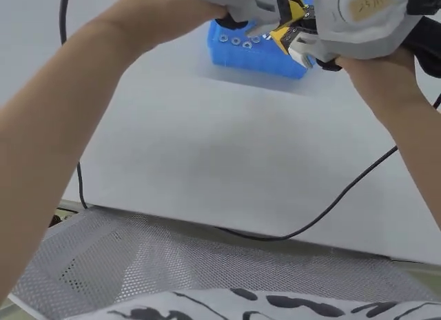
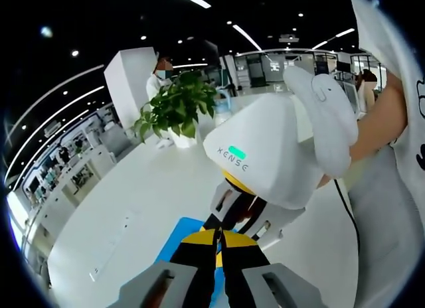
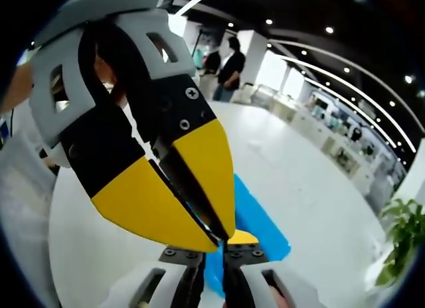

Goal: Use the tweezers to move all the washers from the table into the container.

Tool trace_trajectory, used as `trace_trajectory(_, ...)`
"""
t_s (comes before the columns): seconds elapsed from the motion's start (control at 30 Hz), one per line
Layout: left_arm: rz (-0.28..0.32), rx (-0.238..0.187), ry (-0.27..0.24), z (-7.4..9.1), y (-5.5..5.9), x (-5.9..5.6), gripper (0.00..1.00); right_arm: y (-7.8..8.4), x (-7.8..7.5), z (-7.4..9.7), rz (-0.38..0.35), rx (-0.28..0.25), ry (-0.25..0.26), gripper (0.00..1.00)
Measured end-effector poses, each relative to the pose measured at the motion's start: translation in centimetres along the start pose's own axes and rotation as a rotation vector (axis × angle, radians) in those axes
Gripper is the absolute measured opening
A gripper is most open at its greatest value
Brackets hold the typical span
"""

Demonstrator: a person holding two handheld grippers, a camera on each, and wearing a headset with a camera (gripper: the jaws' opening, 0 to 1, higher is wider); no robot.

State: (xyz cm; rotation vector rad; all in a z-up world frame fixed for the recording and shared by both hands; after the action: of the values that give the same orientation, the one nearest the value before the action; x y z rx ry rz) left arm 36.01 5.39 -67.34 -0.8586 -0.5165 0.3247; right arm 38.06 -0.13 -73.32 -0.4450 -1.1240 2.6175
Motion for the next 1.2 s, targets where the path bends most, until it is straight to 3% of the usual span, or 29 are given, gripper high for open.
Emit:
trace_trajectory(0.23, -0.004, 0.022, 0.014, -0.5, 1.1, -0.1, 0.0, 0.8, -0.2, -1.3, -0.002, 0.034, -0.033, 0.05)
trace_trajectory(0.47, 0.007, 0.018, 0.025, -1.1, 2.1, 0.2, 0.0, 1.1, -0.4, -2.3, -0.01, 0.061, -0.048, 0.05)
trace_trajectory(0.6, 0.011, 0.023, 0.037, -1.6, 3.3, 0.6, 0.0, 1.3, -0.4, -3.2, 0.021, 0.092, -0.043, 0.05)
trace_trajectory(1.0, 0.04, -0.006, 0.061, -2.0, 3.7, 1.4, 0.0, 1.1, -0.9, -3.3, -0.038, 0.116, -0.065, 0.05)
trace_trajectory(1.2, 0.046, -0.008, 0.078, -2.3, 3.9, 1.8, 0.0, 1.1, -1.2, -3.9, -0.046, 0.157, -0.084, 0.05)
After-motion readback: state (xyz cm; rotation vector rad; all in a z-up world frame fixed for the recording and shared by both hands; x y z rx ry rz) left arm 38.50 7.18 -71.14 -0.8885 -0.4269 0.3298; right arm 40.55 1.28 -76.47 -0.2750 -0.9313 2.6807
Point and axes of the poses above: the centre of the closed fingertips' face, and the gripper's own axes: z roughly backward along the fingers, x roughly to its left, y roughly out of its underside, the point moved 7 cm from there along z, roughly backward along the fingers, and after that the axes turned 6 degrees about -y, right-handed, at the moved point
